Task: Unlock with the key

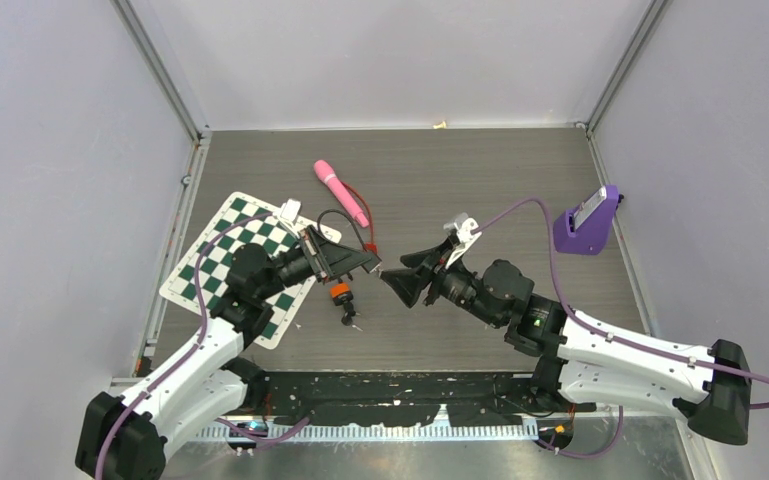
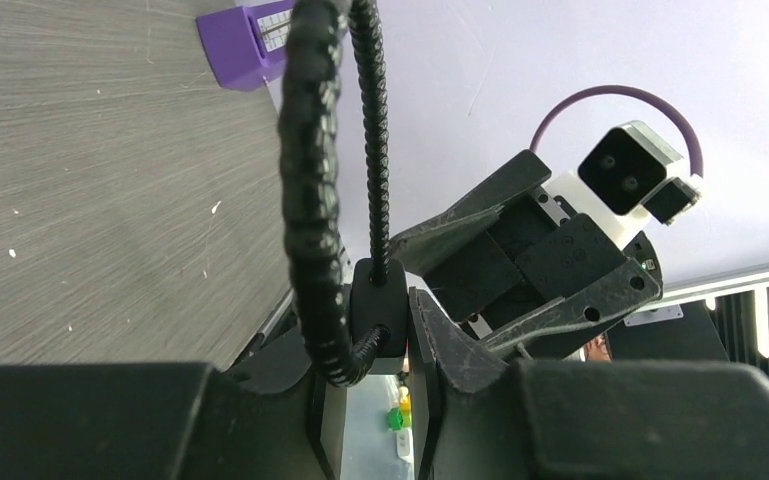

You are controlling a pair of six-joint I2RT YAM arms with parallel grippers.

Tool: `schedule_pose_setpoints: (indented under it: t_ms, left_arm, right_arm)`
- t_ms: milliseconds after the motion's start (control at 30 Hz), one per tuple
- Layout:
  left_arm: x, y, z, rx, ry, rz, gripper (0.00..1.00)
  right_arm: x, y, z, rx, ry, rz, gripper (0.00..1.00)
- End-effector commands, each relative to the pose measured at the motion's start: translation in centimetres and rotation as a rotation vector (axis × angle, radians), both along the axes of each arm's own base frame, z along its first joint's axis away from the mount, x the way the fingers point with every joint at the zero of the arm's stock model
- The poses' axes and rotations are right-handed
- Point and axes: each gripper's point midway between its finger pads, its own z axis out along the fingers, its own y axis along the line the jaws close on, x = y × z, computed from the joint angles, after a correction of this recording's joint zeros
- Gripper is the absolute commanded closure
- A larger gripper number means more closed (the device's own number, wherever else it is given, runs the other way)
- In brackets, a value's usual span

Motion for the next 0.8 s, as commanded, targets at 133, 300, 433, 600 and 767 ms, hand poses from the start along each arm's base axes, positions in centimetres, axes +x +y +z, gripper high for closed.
schedule_pose_setpoints:
  t_ms: [133,300,433,600,767]
  left_arm:
    - [0.1,0.1,1.7,-0.031,-0.054,0.010,1.00]
    - [0.1,0.1,1.9,-0.034,-0.047,0.009,1.00]
    - [0.0,0.2,1.9,-0.036,-0.043,0.010,1.00]
    - [-0.2,0.2,2.1,-0.041,-0.043,0.008,1.00]
    - [-0.4,0.3,2.1,-0.044,-0.044,0.003,1.00]
  right_arm:
    - [-0.3,1.1,1.3,-0.070,-0.173,0.067,0.20]
    - [0.5,2.8,0.9,-0.161,-0.242,0.037,0.13]
    - [1.3,3.7,0.8,-0.199,-0.302,-0.008,0.13]
    - [2.3,4.5,0.6,-0.243,-0.346,-0.048,0.17]
    - [2.9,4.5,0.5,-0.259,-0.367,-0.087,0.25]
